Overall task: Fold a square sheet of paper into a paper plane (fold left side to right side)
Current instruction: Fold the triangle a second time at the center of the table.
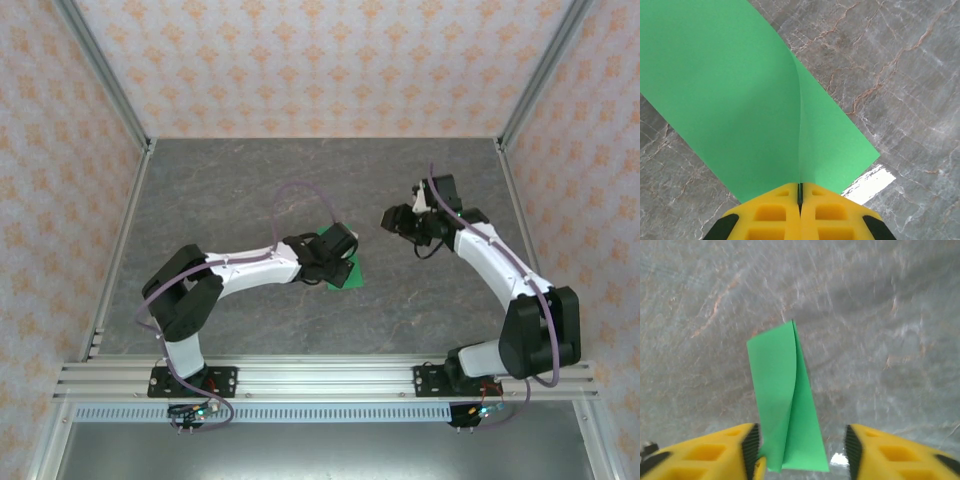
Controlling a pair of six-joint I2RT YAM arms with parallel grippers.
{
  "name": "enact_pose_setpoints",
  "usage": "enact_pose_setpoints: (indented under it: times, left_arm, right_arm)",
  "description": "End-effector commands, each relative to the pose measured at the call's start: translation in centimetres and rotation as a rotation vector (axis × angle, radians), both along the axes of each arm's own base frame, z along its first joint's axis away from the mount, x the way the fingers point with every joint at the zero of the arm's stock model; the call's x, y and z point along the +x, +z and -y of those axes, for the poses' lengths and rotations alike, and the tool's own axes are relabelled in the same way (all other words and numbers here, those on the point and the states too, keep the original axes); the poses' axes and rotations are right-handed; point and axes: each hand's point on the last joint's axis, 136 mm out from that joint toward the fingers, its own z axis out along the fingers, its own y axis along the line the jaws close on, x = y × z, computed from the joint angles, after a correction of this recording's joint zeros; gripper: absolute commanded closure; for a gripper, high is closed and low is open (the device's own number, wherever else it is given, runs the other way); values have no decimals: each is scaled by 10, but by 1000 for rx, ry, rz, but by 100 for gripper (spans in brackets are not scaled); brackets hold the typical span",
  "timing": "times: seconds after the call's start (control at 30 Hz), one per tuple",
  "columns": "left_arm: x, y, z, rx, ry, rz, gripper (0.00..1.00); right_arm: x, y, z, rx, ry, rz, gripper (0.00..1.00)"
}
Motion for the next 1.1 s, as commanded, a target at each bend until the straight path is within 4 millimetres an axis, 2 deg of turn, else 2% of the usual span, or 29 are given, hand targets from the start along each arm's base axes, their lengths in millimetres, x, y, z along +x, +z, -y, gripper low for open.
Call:
enact_pose_setpoints:
  times: [0.0,0.1,0.17,0.3,0.4,0.7,0.87,1.07]
  left_arm:
    - [-1,15,10,-120,-14,-23,99]
    - [2,13,5,-120,-6,-33,99]
    - [2,13,3,-117,-4,-34,99]
    - [2,10,-4,-101,5,-45,99]
    - [1,7,-9,-88,11,-52,99]
    - [9,-6,-23,-80,62,-66,98]
    - [14,-9,-28,-59,82,-52,98]
    - [20,-13,-32,-32,106,-34,98]
  right_arm:
    - [-8,-11,-23,122,46,-11,61]
    - [-23,-43,-43,137,97,-93,77]
    - [-27,-57,-58,152,113,-119,84]
    - [-31,-77,-82,162,138,-155,89]
    - [-34,-89,-89,138,148,-183,90]
    - [-52,-124,-74,13,138,-322,90]
    - [-58,-133,-69,-25,145,-359,90]
    - [-60,-134,-67,-49,162,-372,90]
